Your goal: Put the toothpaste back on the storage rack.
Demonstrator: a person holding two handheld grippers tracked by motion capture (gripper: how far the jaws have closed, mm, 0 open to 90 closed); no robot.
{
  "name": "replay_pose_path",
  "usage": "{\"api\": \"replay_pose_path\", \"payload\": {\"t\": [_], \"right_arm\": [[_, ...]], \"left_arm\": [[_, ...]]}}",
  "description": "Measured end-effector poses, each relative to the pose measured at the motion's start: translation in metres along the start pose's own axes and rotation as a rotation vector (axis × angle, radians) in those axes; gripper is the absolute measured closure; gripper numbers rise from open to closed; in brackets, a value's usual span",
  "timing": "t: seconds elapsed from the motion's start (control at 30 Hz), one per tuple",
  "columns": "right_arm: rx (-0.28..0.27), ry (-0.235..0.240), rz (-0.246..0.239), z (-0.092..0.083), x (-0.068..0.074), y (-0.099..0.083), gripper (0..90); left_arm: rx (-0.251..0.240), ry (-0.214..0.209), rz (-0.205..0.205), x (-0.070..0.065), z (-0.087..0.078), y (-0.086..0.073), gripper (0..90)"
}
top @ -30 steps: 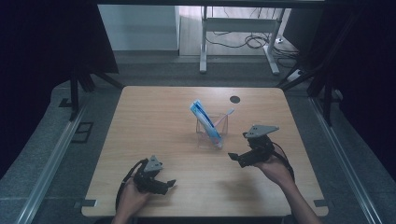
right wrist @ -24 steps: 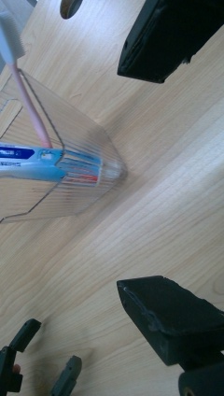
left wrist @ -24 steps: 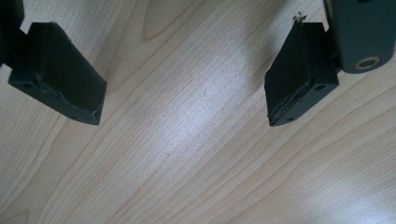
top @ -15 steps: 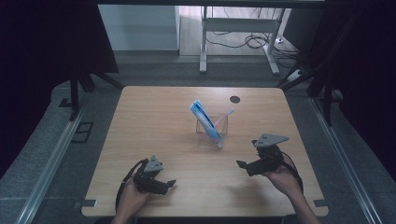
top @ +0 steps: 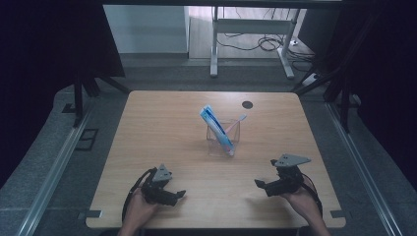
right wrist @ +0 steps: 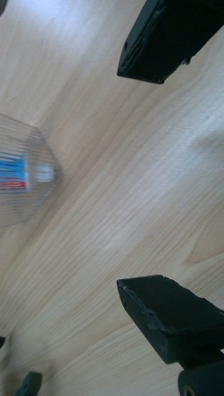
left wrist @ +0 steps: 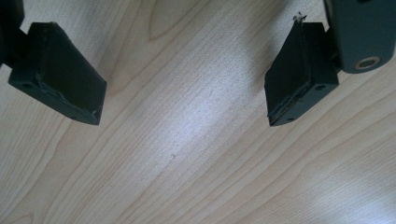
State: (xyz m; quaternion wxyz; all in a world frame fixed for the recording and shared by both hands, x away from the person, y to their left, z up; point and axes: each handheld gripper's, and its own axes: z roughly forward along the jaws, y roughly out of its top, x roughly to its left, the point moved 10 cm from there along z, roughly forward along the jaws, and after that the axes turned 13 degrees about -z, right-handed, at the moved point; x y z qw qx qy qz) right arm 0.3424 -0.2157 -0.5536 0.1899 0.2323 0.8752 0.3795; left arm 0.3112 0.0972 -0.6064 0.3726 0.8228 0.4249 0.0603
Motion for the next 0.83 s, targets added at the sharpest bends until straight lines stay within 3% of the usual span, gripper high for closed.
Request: {"api": "replay_pose_path", "payload": {"t": [0.5,0.83], "right_arm": [[0.055,-0.021,-0.023,0.016,0.005,-0.036,1.6],[0.101,0.0,-0.03,0.024,0.009,-0.053,2.4]], "left_arm": [[0.02,-0.002,-0.003,-0.001,0.002,-0.003,13.0],[0.026,0.013,-0.002,0.0,0.003,-0.001,13.1]]}}
